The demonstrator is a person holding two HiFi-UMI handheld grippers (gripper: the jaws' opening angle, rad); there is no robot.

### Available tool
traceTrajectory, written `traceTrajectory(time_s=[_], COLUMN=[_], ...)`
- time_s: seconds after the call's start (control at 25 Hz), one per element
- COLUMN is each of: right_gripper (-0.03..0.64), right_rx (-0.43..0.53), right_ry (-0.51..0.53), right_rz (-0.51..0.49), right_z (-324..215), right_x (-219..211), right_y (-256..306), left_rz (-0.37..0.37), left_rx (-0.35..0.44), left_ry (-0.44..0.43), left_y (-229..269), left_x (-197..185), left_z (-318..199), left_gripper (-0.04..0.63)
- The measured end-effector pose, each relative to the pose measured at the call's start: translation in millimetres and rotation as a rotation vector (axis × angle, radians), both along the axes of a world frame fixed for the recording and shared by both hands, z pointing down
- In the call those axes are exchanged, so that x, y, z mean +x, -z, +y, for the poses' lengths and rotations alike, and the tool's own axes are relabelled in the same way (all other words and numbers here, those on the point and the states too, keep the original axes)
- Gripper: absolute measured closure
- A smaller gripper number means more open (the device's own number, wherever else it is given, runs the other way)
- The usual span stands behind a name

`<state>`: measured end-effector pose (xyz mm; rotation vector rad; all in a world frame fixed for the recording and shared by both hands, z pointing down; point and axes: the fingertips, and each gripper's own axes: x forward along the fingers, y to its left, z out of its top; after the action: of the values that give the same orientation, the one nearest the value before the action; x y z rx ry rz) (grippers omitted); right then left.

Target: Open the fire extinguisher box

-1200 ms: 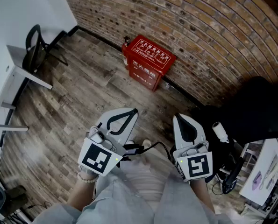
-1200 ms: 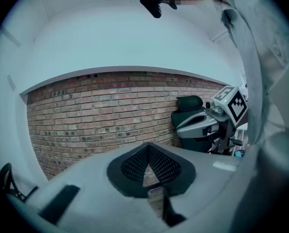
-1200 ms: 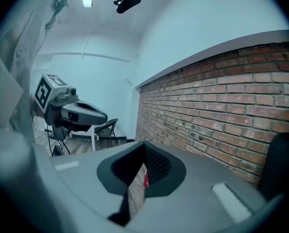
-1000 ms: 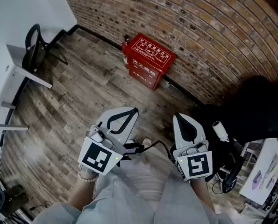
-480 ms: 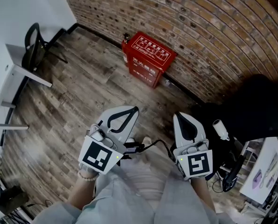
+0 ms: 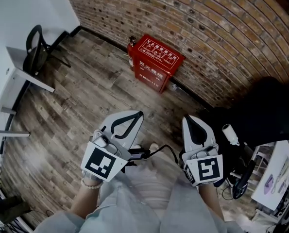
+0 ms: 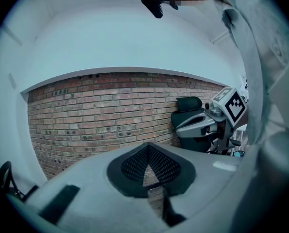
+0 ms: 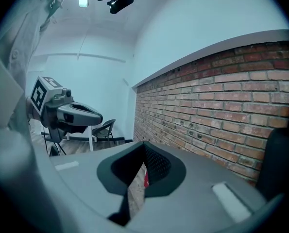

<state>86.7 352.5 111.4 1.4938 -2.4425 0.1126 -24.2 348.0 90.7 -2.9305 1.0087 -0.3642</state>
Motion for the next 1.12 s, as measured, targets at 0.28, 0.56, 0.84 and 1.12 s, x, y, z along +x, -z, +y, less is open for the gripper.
traceTrajectory(time_s=[0.28,0.56,0.84,1.12], right_gripper=[0.614,0.614,0.614,0.614], right_rx=[0.016,0.029,0.047,0.053], right_ry=[-0.014,-0.026,-0.036,-0.017], right_rz=[0.045,0.044,0.063,0.066], right_z=[12,20,24,5], right_x=[-14,-28,-32,-34], right_y=[2,2,2,1], left_rz=[0.014,0.013,0.017,0.016], left_rx=[-0.004,0.018,0.037,0.046], left_ry=[-0.013,-0.034,-0.036,-0.018], left_y=[-1,0,2,1], left_x=[-14,-27,-36,-39], left_z=[4,13,16,3], left_gripper=[0.598,0.598,0.598,0.598])
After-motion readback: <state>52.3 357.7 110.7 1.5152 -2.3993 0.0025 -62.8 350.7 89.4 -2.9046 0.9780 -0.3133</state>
